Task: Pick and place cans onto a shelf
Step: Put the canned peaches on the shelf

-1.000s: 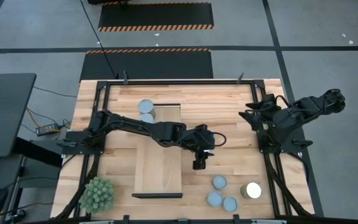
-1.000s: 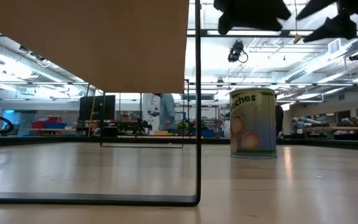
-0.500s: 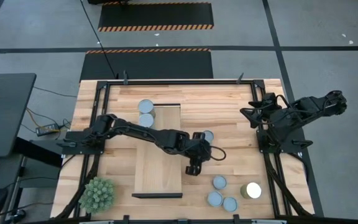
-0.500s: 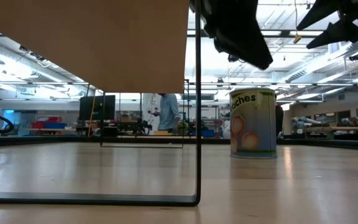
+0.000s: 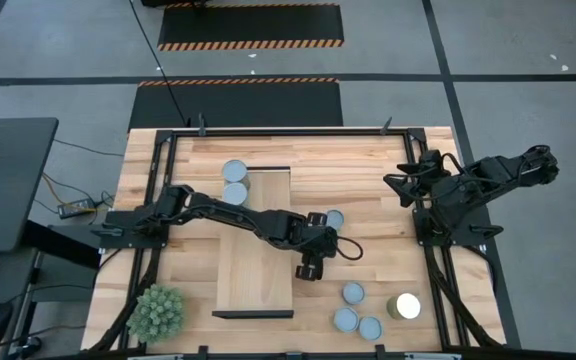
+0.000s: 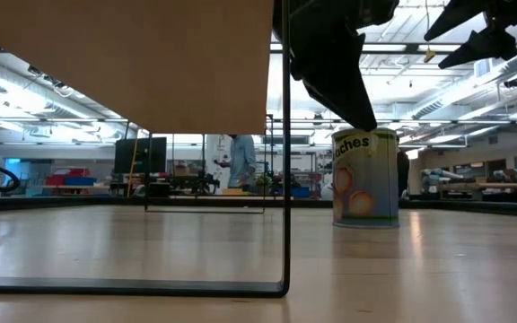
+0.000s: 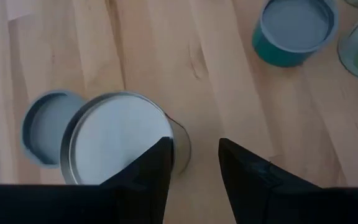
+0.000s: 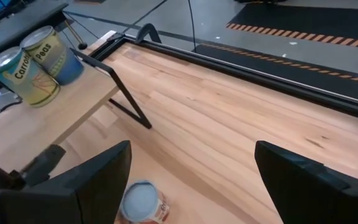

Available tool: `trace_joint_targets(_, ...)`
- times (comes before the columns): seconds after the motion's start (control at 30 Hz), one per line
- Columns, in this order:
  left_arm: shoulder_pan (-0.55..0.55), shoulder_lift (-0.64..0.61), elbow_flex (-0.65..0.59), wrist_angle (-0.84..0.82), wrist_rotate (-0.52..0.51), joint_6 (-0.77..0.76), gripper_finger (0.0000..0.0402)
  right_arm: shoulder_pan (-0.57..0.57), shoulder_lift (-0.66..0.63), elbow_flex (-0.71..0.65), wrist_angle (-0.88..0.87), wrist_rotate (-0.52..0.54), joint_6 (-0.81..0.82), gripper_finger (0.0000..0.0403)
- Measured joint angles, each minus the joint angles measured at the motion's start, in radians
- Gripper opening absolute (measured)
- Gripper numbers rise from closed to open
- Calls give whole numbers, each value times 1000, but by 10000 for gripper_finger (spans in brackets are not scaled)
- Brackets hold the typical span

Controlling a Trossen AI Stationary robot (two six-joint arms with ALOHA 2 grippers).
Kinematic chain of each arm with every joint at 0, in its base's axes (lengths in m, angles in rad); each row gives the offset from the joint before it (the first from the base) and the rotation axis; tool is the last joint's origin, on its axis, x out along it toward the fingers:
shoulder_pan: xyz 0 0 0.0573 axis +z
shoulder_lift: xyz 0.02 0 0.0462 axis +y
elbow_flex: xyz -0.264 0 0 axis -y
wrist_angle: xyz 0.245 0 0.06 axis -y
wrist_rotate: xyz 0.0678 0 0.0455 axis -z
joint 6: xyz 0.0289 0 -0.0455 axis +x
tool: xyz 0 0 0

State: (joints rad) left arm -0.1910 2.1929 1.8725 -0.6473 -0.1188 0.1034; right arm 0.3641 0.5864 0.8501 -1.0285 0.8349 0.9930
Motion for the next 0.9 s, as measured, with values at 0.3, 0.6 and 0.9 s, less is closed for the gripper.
trace_joint_targets(0.3,-1,6,1,1,-26,-1,141,0,15,0,4,-19,0,348)
trace_joint_targets(0.6,4,6,1,-2,-34,-2,84,0,18,0,11,-25,2,348)
trace_joint_targets(0.9,16,6,1,-6,-8,-13,6,0,18,0,14,-26,1,348)
